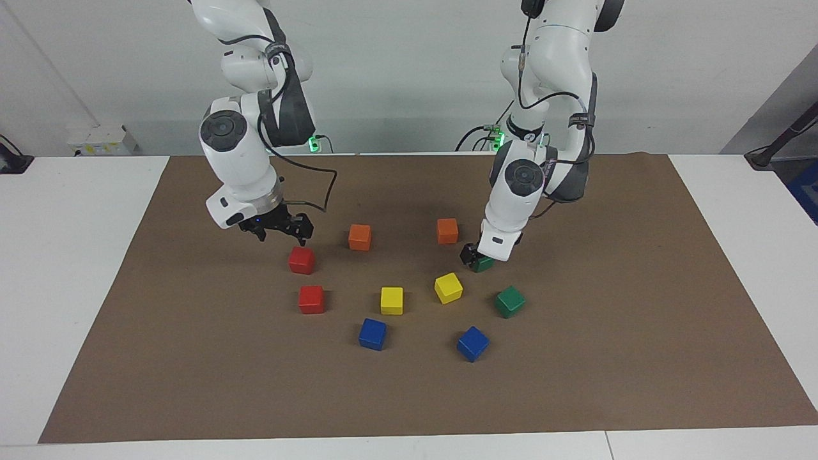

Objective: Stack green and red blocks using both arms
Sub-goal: 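Grasp the green cube with the left gripper while the right gripper grasps red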

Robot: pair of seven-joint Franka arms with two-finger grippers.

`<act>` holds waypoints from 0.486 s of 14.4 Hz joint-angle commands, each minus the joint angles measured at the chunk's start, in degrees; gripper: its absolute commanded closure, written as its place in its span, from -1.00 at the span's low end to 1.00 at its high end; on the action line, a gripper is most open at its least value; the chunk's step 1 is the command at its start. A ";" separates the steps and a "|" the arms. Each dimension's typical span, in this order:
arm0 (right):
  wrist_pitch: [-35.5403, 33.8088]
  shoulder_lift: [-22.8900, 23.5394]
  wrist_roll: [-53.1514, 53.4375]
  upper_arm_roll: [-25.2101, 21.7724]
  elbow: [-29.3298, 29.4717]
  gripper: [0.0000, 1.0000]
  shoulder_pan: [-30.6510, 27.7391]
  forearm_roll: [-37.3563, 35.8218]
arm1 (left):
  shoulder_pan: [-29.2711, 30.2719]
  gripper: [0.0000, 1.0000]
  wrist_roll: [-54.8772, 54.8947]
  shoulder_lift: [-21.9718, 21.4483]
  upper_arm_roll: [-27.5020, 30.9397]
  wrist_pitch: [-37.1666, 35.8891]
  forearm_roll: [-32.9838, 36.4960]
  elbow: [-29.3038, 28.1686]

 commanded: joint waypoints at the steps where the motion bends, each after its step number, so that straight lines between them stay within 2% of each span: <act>1: 3.13 2.22 2.52 -0.01 -0.07 -1.00 1.04 1.54 | -0.90 -1.00 1.52 -1.73 0.78 2.71 -0.10 -2.96; 4: 4.62 3.71 3.66 -0.01 -0.24 -1.00 1.39 1.54 | -1.34 -1.00 1.44 -1.81 0.69 4.29 -0.18 -4.46; 5: 5.76 4.24 4.10 -0.01 -0.76 -1.00 2.00 1.45 | -1.34 -0.92 0.92 -1.81 0.69 4.29 -0.18 -4.46; 6: 6.99 4.59 4.10 -0.01 -1.21 -1.00 2.09 1.36 | -1.52 -0.68 0.56 -1.81 0.69 4.21 -0.27 -4.37; 7: 8.22 4.86 4.10 -0.01 -2.08 -1.00 2.01 1.36 | -1.87 -0.31 0.47 -1.81 0.69 4.03 -0.27 -4.46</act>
